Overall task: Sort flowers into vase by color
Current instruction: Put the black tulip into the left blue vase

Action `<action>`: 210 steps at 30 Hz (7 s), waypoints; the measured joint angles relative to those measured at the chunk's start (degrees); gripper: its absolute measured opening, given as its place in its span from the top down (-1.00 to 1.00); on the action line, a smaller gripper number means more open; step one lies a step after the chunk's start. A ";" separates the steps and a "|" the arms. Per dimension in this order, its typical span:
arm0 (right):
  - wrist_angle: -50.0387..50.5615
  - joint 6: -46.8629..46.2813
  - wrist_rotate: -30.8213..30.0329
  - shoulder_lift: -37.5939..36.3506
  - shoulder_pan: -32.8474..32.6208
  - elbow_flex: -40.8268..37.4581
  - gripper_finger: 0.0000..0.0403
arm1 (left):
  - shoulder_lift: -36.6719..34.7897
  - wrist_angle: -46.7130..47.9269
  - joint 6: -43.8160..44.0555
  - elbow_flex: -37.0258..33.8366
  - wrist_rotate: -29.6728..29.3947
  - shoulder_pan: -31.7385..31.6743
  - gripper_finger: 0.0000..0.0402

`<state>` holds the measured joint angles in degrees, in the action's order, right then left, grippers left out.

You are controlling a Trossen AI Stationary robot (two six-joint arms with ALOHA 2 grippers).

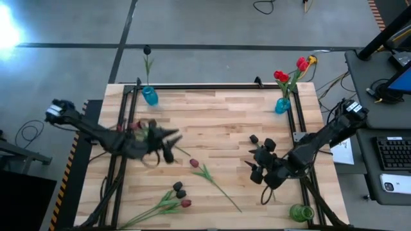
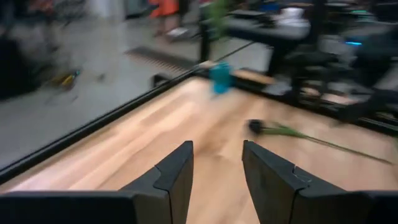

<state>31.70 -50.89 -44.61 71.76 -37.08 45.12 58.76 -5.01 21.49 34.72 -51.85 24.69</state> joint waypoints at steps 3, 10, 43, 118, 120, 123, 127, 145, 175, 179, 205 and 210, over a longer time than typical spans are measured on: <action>4.76 -6.24 0.46 4.15 0.55 1.59 -0.12 | 3.77 -8.50 -6.04 -0.91 -1.50 5.27 0.39; 25.47 -21.04 10.48 13.02 0.66 11.55 -0.12 | 7.33 -13.15 -15.41 2.70 -1.66 8.31 0.39; 29.79 -36.39 23.23 15.75 -3.04 6.50 -0.12 | 15.21 -10.39 -18.55 4.86 -0.43 4.86 0.39; 12.37 8.82 2.81 33.47 27.17 36.73 0.03 | 8.35 -13.81 15.85 -11.64 2.85 -5.24 0.17; 14.31 6.62 0.67 28.74 23.63 33.80 -0.03 | 10.70 -15.91 16.36 -11.02 2.87 -5.38 0.14; 14.08 3.10 -0.89 22.17 18.53 28.54 -0.07 | 14.82 -21.14 21.46 -9.23 2.46 -5.62 0.12; 14.06 0.91 -2.51 16.13 13.09 22.04 -0.07 | 21.70 -23.07 32.85 -4.35 -1.53 -5.30 0.13; 10.37 -2.34 -2.26 5.92 -0.99 5.00 -0.07 | 50.99 34.08 99.50 29.45 4.82 -9.20 0.22; 9.52 -10.51 -1.25 6.02 -26.17 4.27 -0.07 | 69.66 63.22 113.29 63.24 29.39 -24.49 0.21; 9.52 -10.64 -1.37 6.02 -27.96 4.27 -0.07 | 69.57 62.22 108.90 63.20 33.45 -26.39 0.22; 9.78 -8.63 -1.91 6.02 -29.66 3.29 -0.07 | 67.80 65.96 73.00 75.25 24.33 -30.09 1.00; 9.72 -8.63 -1.93 6.02 -29.66 3.29 -0.07 | 64.74 73.64 65.96 85.32 12.82 -28.76 1.00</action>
<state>41.42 -59.53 -46.54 77.78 -66.74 48.40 123.50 68.64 87.45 120.03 -39.03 -4.07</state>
